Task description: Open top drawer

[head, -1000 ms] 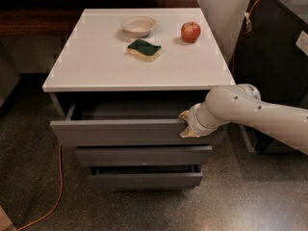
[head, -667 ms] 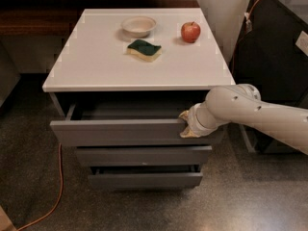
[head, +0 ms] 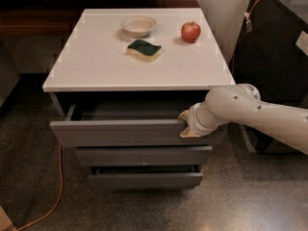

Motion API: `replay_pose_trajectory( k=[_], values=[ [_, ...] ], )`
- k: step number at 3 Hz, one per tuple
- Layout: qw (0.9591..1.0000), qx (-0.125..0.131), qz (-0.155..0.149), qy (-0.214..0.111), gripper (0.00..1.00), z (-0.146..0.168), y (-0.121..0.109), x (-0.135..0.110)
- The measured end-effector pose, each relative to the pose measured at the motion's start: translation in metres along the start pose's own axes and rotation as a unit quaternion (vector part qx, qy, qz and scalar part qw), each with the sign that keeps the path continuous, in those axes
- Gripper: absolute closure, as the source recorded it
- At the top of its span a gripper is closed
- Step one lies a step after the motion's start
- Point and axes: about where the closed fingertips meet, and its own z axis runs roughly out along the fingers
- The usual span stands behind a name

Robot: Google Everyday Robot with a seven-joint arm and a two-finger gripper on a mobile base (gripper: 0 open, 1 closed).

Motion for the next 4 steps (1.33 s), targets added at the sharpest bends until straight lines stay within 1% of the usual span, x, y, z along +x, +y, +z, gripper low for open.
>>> replay_pose_trajectory(
  k=[1, 2, 3, 4],
  values=[
    [1.0000, 0.000, 0.000, 0.000, 0.01, 0.000, 0.000, 0.000],
    [1.0000, -0.003, 0.001, 0.000, 0.02, 0.000, 0.002, 0.000],
    [0.9999, -0.009, 0.006, -0.001, 0.33, -0.004, 0.006, 0.000],
    [0.9998, -0.009, 0.019, -0.003, 0.64, -0.021, 0.028, 0.006]
  ],
)
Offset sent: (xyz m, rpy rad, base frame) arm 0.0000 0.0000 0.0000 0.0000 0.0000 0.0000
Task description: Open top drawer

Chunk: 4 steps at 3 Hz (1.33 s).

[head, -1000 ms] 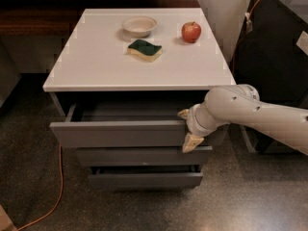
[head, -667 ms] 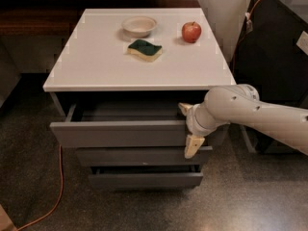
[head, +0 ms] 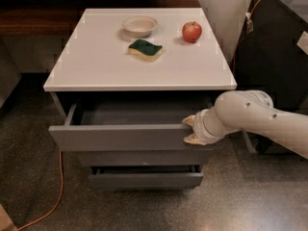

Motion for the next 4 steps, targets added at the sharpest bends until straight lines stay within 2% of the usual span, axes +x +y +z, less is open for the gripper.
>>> replay_pose_trajectory(
  k=[1, 2, 3, 4],
  values=[
    [0.9998, 0.001, 0.017, -0.006, 0.87, -0.009, 0.025, 0.007],
    [0.9998, 0.001, 0.018, -0.006, 1.00, -0.010, 0.025, 0.007],
    [0.9998, 0.001, 0.018, -0.006, 1.00, -0.010, 0.025, 0.007],
    [0.9996, 0.000, 0.023, -0.013, 1.00, -0.011, 0.036, 0.006]
  ],
)
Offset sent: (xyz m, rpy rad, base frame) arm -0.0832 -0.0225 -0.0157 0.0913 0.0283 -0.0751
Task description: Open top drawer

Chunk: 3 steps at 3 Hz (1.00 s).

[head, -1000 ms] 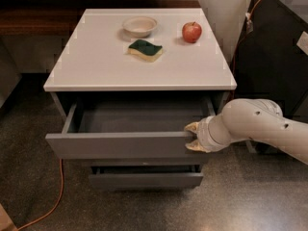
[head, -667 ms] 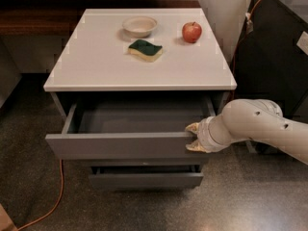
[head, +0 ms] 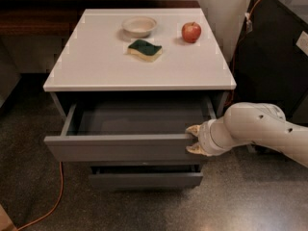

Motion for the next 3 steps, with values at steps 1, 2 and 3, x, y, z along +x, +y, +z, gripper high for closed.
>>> replay_pose_trajectory(
  k=[1, 2, 3],
  values=[
    [1.0000, 0.000, 0.000, 0.000, 0.86, 0.000, 0.000, 0.000],
    [1.0000, 0.001, 0.001, -0.002, 0.62, -0.002, 0.003, -0.001],
    [0.9999, 0.009, 0.001, -0.011, 0.32, -0.014, 0.011, -0.008]
  ],
)
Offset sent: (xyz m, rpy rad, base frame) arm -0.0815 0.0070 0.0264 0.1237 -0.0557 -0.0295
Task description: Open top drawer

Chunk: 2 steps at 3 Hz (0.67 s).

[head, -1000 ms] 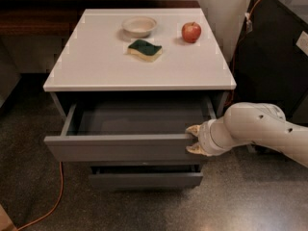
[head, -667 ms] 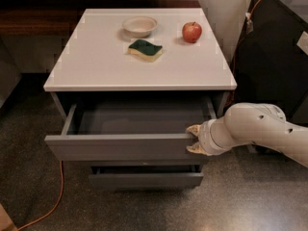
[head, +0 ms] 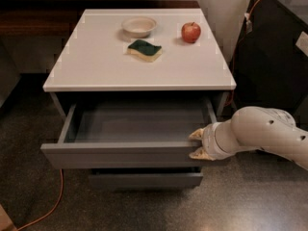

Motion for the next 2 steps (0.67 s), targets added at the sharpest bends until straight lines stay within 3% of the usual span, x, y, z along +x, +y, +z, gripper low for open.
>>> replay_pose_trajectory(
  k=[1, 2],
  values=[
    [1.0000, 0.000, 0.000, 0.000, 0.08, 0.000, 0.000, 0.000],
    [0.9998, 0.013, -0.005, -0.010, 0.00, -0.030, -0.001, -0.021]
  ],
)
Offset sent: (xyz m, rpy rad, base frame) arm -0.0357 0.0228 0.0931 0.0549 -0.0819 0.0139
